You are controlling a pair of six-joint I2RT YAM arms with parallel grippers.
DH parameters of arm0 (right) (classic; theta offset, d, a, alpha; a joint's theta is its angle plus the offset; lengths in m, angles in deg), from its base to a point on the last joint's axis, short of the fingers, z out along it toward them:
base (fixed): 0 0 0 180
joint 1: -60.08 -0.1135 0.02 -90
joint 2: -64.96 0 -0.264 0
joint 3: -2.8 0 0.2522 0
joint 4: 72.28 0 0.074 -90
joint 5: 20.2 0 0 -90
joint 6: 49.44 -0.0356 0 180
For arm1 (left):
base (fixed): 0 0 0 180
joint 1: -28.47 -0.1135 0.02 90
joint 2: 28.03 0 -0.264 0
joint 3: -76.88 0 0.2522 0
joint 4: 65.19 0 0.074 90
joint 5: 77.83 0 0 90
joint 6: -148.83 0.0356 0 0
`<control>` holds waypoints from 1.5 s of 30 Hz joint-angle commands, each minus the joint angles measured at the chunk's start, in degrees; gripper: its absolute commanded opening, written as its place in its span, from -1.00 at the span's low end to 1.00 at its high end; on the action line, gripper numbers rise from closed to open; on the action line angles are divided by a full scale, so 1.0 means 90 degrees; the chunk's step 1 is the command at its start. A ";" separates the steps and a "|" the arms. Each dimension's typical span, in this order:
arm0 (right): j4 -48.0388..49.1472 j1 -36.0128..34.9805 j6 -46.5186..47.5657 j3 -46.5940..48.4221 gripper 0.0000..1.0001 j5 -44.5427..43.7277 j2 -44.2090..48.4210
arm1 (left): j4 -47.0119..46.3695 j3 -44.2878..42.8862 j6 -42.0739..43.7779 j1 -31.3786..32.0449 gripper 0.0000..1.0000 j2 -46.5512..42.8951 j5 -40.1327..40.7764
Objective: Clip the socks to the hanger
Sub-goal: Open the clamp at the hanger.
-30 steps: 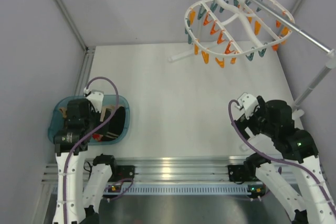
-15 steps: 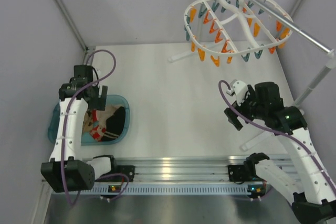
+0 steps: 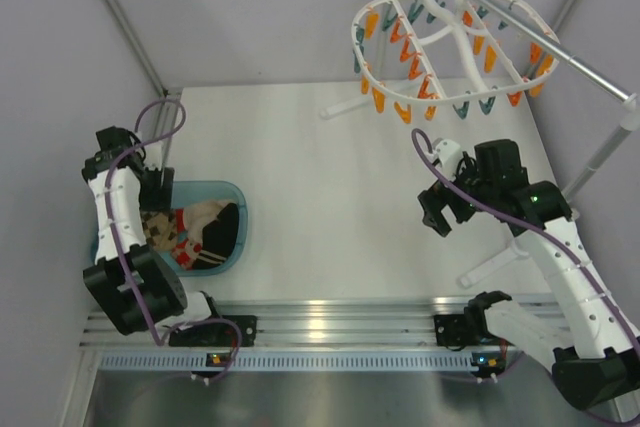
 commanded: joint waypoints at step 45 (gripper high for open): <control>0.4408 -0.0004 -0.2903 -0.0419 0.44 -0.0753 0.1983 | -1.0825 -0.0277 -0.4531 0.6683 0.23 0.1444 -0.3617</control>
